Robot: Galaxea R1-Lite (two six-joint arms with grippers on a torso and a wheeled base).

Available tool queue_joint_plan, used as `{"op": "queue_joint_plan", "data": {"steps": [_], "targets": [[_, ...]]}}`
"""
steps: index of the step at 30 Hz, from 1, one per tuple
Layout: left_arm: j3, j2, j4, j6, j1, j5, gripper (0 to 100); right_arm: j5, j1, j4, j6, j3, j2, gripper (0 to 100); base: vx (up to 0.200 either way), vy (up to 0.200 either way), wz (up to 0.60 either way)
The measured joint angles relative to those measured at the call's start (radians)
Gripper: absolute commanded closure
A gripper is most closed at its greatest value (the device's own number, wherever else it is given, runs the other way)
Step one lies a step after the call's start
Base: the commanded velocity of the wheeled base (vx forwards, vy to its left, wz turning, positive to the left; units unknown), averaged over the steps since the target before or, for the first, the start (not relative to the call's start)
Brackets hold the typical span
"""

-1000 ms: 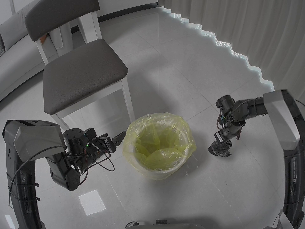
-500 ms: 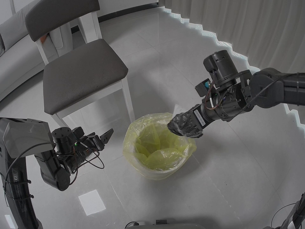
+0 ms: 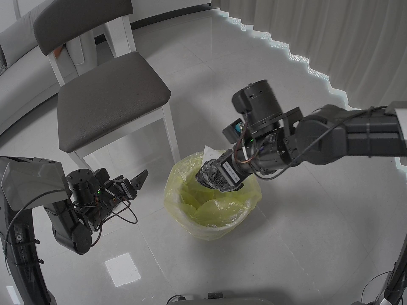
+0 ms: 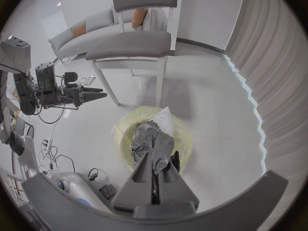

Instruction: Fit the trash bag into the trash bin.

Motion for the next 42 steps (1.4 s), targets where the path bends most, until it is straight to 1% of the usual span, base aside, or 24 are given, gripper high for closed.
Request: {"op": "queue_joint_plan", "data": {"steps": [9,25,31,42], "targets": [[-0.01,0.005,0.0,0.0,-0.001,0.003,0,0.042,-0.016,-0.003,0.002,-0.136,0.181,100,0.0,0.0,0.0],[-0.001,0.011,-0.009,-0.002,-0.003,0.005,0,0.06,-0.069,-0.009,0.012,-0.17,0.326,100,0.0,0.0,0.0],[0.001,0.016,-0.009,-0.002,-0.003,0.005,0,0.062,-0.07,-0.001,0.016,-0.138,0.337,100,0.0,0.0,0.0],[0.0,0.019,-0.009,-0.003,-0.007,0.004,0,0.063,-0.035,-0.004,0.005,-0.016,0.28,100,0.0,0.0,0.0]]}}
